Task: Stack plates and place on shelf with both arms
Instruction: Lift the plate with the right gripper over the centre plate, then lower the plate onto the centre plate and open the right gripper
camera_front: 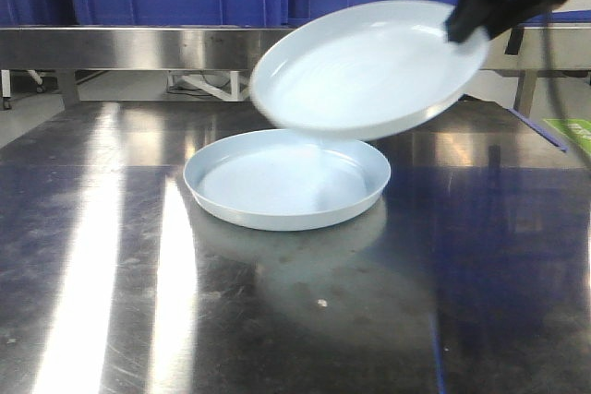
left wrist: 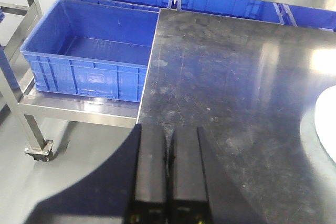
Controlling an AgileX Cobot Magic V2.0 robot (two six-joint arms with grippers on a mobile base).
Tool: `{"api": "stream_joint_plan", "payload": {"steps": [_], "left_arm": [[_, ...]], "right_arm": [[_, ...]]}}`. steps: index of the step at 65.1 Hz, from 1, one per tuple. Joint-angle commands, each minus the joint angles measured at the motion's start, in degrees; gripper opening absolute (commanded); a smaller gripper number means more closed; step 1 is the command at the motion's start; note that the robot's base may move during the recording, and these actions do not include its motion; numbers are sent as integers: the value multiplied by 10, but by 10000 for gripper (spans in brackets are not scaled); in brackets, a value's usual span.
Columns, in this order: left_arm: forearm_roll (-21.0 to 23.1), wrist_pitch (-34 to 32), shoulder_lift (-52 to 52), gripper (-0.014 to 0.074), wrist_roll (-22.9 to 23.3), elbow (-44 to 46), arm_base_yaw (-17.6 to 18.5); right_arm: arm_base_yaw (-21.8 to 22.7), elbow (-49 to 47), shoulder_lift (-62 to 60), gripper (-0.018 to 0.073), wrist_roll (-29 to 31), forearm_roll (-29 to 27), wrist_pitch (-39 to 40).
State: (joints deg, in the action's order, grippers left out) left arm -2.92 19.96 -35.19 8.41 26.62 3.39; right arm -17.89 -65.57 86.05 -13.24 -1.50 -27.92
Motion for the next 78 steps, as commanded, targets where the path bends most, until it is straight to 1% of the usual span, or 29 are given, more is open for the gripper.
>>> {"api": "stream_joint_plan", "payload": {"steps": [1,8,20,41,43,47,53,55,58,60,64,78], "left_arm": [[0,-46,-1,83,4,17,4],[0,-46,-1,83,4,17,4],[0,-46,-1,83,4,17,4],[0,-46,-1,83,4,17,4],[0,-46,-1,83,4,17,4],[0,-46,-1,83,4,17,4],[0,-46,-1,83,4,17,4],[0,-46,-1,83,4,17,4],[0,-46,-1,83,4,17,4],[0,-46,-1,83,4,17,4],[0,-46,-1,83,4,17,4],[0,-46,-1,83,4,17,4]], "right_arm": [[-24,-40,8,50,4,1,47],[-38,-67,38,50,4,1,42],[-44,-100,75,50,3,1,24],[-50,-100,106,55,3,1,18],[-50,-100,108,70,3,1,18],[-50,-100,113,144,3,1,16],[-50,-100,119,317,3,1,13],[-50,-100,120,391,3,1,13],[-50,-100,123,459,3,1,11],[-50,-100,124,488,3,1,10],[-50,-100,126,506,3,1,9],[-50,-100,134,495,3,1,4]]}}
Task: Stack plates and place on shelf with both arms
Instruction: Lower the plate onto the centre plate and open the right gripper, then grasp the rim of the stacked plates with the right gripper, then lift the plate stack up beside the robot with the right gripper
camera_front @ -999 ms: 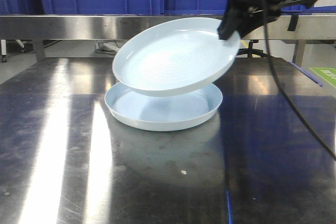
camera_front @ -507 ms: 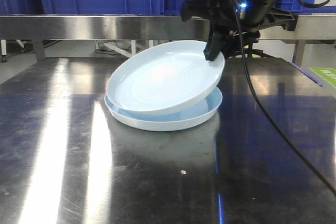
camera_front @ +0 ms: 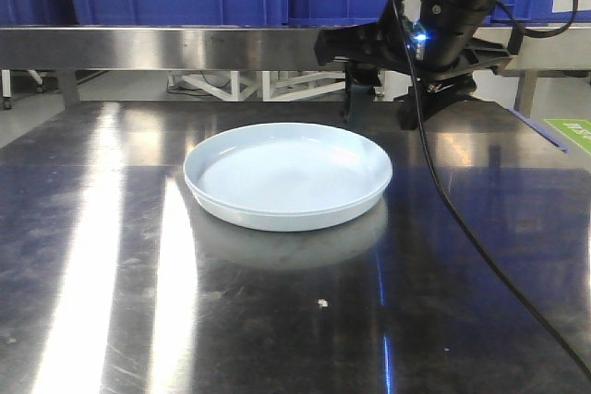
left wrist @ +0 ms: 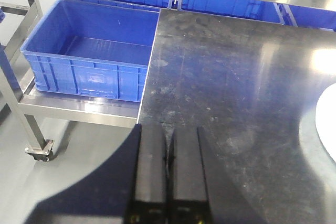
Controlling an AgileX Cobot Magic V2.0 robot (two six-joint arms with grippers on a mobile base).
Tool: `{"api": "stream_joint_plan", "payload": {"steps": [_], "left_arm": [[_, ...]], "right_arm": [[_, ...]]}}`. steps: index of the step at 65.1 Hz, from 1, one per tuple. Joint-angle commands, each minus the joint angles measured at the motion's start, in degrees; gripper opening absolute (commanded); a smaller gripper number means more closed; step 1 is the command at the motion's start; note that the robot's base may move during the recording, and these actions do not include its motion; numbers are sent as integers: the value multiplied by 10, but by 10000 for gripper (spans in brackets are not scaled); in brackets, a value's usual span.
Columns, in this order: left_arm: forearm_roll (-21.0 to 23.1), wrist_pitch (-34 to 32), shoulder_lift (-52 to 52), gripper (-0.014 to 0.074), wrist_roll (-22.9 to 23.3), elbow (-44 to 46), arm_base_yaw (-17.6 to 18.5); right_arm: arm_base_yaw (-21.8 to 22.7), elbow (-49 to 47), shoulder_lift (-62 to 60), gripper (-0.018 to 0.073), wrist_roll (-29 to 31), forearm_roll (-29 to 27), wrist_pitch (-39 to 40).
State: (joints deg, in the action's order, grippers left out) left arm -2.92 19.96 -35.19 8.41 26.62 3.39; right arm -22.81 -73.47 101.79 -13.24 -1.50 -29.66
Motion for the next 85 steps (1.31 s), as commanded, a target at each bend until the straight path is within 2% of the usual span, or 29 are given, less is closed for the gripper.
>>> {"api": "stream_joint_plan", "payload": {"steps": [1,36,42,48,49,52,57,73,85], "left_arm": [[0,-46,-1,83,4,17,4],[0,-46,-1,83,4,17,4],[0,-46,-1,83,4,17,4],[0,-46,-1,83,4,17,4],[0,-46,-1,83,4,17,4],[0,-46,-1,83,4,17,4],[0,-46,-1,83,4,17,4],[0,-46,-1,83,4,17,4],[0,-46,-1,83,4,17,4]], "right_arm": [[0,-21,-21,495,3,1,21],[0,-21,35,477,3,1,18],[0,-21,36,319,3,1,18],[0,-21,35,44,3,1,17],[0,-21,35,26,3,1,17],[0,-21,31,80,3,1,18],[0,-21,19,46,3,3,22],[3,-20,-71,56,3,28,34],[27,10,-169,56,3,32,54]]}}
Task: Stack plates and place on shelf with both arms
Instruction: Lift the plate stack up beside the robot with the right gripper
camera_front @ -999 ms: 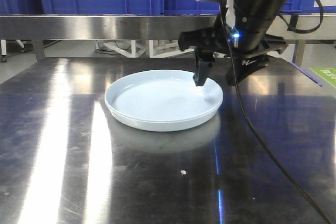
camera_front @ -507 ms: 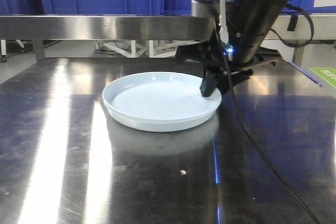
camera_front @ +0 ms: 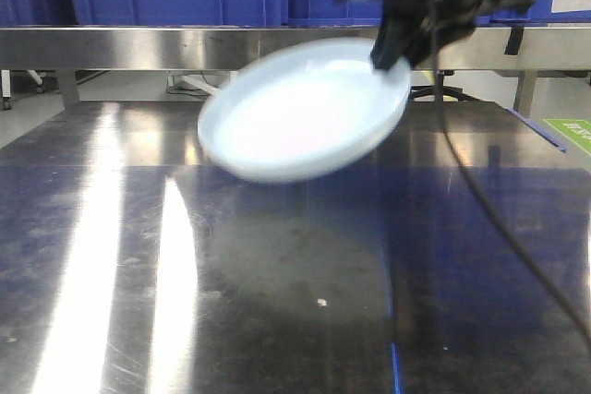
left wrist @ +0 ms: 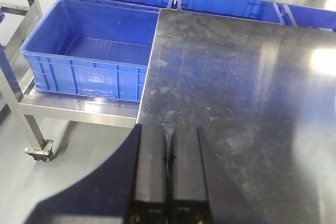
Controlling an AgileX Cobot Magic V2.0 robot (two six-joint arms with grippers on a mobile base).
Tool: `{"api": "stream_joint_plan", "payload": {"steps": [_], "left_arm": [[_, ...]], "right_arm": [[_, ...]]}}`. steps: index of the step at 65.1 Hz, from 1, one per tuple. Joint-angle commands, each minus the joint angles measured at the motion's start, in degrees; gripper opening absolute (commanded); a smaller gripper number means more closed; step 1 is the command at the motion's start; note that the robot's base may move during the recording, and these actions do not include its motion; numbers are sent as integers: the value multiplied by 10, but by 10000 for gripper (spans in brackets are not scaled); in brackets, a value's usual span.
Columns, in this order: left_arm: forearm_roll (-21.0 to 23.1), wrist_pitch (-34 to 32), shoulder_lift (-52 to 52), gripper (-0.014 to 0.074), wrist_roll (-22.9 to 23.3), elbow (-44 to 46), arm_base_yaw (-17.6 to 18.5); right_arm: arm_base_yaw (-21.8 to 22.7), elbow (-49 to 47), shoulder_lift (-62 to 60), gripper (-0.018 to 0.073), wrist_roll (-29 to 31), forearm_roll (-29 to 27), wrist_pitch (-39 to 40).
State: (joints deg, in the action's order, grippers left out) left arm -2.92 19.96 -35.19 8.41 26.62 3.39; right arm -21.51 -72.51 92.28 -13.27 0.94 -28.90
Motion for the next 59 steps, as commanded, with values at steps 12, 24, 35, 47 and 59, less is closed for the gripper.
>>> {"api": "stream_joint_plan", "payload": {"steps": [12,24,35,47,59], "left_arm": [[0,-46,-1,83,4,17,4],[0,-46,-1,83,4,17,4],[0,-46,-1,83,4,17,4],[0,-46,-1,83,4,17,4],[0,-46,-1,83,4,17,4]], "right_arm": [[58,101,-207,56,3,7,117],[124,236,-359,56,3,7,180],[178,347,-489,56,3,7,187],[210,440,-609,56,3,7,188],[217,496,-692,56,3,7,187]]}}
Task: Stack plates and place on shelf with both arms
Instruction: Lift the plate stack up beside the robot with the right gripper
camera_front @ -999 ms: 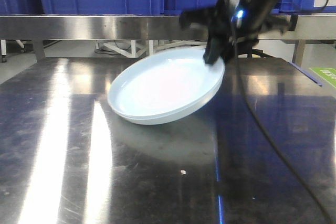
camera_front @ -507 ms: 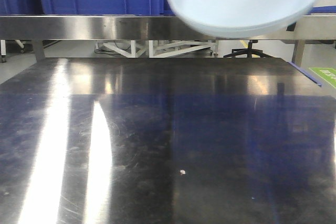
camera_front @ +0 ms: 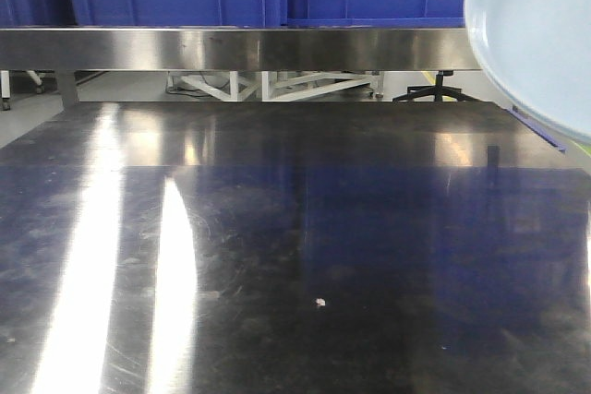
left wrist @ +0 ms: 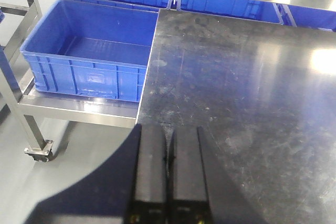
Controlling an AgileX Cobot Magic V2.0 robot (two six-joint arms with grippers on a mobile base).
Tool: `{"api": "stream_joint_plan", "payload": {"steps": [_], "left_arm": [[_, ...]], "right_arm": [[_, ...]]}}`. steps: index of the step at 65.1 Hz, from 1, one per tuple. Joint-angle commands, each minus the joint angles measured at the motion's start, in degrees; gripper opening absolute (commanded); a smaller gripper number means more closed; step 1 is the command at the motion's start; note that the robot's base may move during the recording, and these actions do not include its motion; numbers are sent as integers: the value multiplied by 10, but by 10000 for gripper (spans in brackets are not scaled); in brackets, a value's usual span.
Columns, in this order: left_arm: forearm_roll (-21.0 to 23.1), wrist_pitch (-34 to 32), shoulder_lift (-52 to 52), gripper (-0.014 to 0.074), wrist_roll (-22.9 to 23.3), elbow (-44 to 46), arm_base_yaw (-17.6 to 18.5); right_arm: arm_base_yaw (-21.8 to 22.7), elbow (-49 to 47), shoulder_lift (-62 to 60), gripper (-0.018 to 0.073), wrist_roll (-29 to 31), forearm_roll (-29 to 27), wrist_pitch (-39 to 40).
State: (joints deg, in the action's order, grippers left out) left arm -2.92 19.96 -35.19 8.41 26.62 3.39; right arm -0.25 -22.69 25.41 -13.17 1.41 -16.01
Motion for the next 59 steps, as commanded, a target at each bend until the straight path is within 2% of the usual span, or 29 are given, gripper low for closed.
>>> {"api": "stream_joint_plan", "payload": {"steps": [1,59], "left_arm": [[0,-46,-1,83,4,17,4],[0,-46,-1,83,4,17,4]], "right_arm": [[4,0,-27,56,2,3,58],[4,4,-36,56,2,3,64]]}}
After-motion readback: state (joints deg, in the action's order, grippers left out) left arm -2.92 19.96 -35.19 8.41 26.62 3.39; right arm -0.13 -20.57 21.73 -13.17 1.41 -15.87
